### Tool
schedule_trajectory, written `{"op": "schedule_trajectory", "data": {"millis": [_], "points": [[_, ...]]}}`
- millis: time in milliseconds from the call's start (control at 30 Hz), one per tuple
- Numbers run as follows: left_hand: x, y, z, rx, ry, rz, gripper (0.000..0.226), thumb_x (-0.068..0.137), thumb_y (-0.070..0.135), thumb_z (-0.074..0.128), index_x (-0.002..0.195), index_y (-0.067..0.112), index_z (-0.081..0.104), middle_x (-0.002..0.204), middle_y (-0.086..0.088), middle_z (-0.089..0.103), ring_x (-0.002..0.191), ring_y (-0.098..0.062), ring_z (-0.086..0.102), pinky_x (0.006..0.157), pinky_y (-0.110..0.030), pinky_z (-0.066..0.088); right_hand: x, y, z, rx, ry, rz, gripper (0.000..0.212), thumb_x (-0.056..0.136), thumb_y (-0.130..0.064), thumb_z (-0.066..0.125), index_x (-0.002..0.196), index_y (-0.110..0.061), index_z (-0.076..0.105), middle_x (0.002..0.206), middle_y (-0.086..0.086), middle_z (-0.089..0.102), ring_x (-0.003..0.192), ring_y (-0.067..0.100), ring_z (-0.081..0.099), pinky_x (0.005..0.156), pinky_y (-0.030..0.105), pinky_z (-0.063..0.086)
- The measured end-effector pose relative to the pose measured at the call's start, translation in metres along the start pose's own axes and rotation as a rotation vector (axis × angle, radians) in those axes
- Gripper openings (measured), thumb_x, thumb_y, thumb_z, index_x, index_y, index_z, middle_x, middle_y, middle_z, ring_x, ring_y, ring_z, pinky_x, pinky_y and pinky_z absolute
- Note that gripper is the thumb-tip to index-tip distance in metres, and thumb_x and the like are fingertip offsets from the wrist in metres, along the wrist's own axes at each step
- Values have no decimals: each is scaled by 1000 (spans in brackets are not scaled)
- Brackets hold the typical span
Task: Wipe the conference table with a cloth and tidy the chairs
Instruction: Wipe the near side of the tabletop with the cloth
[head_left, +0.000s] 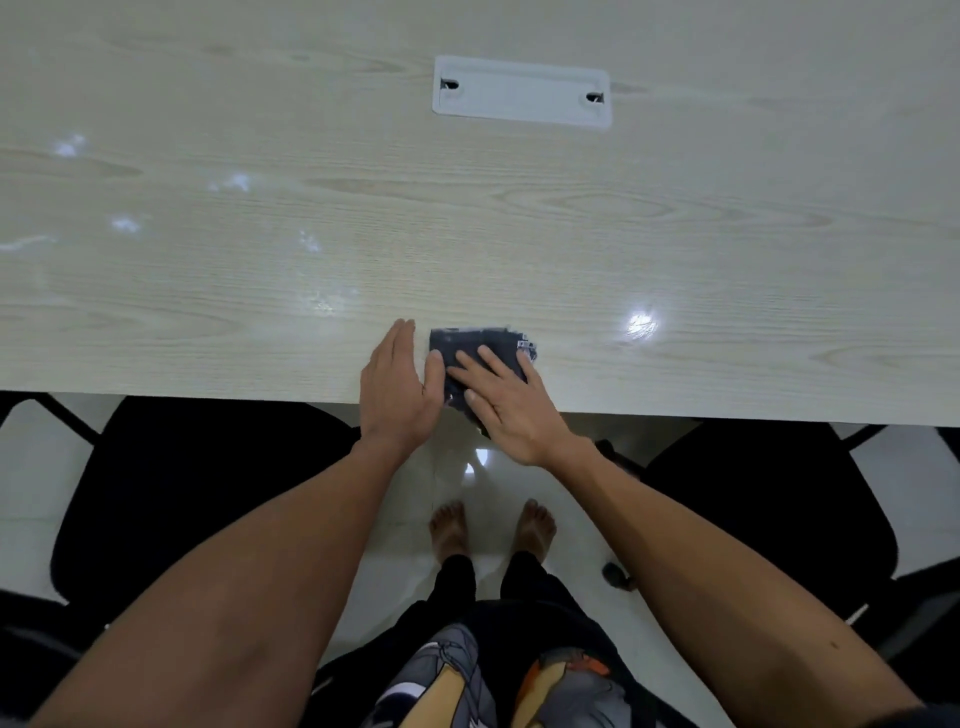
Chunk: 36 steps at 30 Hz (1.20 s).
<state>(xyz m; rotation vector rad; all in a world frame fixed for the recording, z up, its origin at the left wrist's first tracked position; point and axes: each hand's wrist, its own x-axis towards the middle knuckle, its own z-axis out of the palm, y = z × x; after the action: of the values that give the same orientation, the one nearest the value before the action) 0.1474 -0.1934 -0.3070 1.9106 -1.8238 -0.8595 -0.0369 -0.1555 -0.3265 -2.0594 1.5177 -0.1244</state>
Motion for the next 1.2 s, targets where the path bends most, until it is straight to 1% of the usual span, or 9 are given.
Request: {"op": "schedule_trajectory", "data": {"millis": [100,200,367,567,733,833,900,1067,1200], "points": [[0,16,-1,-10,-53,33,59,106,41,40,155,8,42,161,-10,44,149,-26,39,125,-42,29,-14,4,-13,-20,-102,-43,56,112,-53,25,165,-36,24,174,-14,13,161,7,-3,129,47,-13],[7,24,1,29,-106,71,56,103,44,34,142,10,54,144,-11,59,133,-28,53,114,-48,42,-18,14,-5,-288,-158,-113,91,98,-75,42,166,-37,-5,173,-13,-10,159,12,-18,127,50,-18],[5,22,2,115,-87,142,36,101,19,47,134,9,58,133,-9,63,120,-29,58,105,-46,47,-17,24,18,-440,26,-155,97,97,-12,58,166,-33,-6,174,-9,-8,162,20,-8,129,52,-9],[-9,4,4,184,-46,164,33,97,14,53,127,7,64,121,-13,62,106,-33,60,92,-48,52,-20,40,5,-373,76,-328,77,99,-20,56,167,-30,21,174,-5,20,161,21,16,127,52,8],[-13,13,-4,-8,-95,50,31,100,17,51,123,9,70,120,-11,64,111,-26,61,99,-40,49,-15,16,-40,131,-148,-106,56,99,-21,40,153,-29,52,158,-6,51,149,15,43,122,42,28],[-5,33,-15,-144,-138,-17,37,95,29,47,111,15,78,118,-4,68,111,-19,60,98,-34,48,0,9,-87,696,-259,239,41,97,-11,53,130,-22,73,111,-2,75,98,16,68,87,30,52],[3,55,-26,-337,-240,-130,33,101,27,48,108,14,78,111,-1,71,105,-15,62,90,-28,47,7,13,-116,963,-340,464,32,94,-8,57,118,-15,77,83,12,63,68,21,57,62,30,47],[22,106,-45,-872,-520,-429,23,101,27,50,79,23,57,67,10,61,66,-12,52,71,-29,40,6,29,-170,1440,-424,722,28,90,-25,58,102,-2,70,104,19,74,88,32,71,85,37,58],[31,130,-54,-869,-661,-403,18,93,20,67,108,11,69,104,-7,70,88,-22,63,81,-34,51,-1,38,-186,1594,-386,712,53,86,-43,60,121,-4,71,125,21,69,104,36,68,98,42,51]]}}
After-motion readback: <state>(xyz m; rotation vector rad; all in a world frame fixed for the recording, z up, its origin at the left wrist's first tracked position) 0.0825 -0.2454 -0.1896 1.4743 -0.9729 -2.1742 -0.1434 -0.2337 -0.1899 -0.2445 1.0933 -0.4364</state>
